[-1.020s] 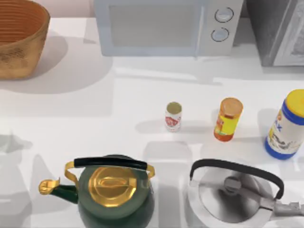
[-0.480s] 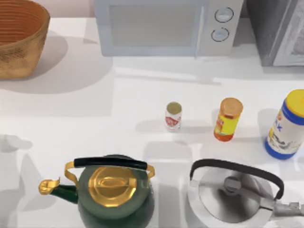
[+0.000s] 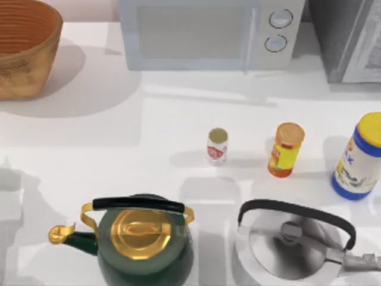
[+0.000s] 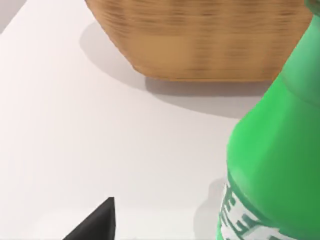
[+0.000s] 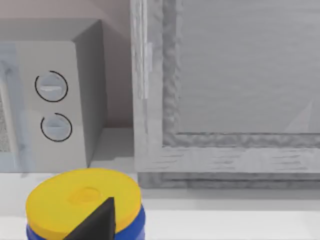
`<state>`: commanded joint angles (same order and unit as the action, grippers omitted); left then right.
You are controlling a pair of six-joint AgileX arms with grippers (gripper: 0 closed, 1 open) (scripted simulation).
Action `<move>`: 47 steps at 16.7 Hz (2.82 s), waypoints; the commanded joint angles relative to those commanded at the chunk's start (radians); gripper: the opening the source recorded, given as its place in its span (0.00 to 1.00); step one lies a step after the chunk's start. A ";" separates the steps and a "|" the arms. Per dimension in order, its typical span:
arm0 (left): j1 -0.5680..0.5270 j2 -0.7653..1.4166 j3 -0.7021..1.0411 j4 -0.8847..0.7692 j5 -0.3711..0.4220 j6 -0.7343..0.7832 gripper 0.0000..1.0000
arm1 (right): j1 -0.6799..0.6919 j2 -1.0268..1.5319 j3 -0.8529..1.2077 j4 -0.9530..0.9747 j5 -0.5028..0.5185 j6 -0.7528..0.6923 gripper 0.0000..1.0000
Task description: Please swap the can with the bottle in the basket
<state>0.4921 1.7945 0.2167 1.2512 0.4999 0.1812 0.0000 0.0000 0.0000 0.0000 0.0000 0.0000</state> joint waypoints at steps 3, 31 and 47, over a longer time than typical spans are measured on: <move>-0.061 0.089 0.085 0.000 -0.056 -0.022 1.00 | 0.000 0.000 0.000 0.000 0.000 0.000 1.00; -0.081 0.111 0.105 -0.003 -0.075 -0.028 0.00 | 0.000 0.000 0.000 0.000 0.000 0.000 1.00; -0.116 -0.112 0.968 -0.989 -0.281 -0.045 0.00 | 0.000 0.000 0.000 0.000 0.000 0.000 1.00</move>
<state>0.3757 1.6829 1.1849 0.2625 0.2191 0.1367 0.0000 0.0000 0.0000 0.0000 0.0000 0.0000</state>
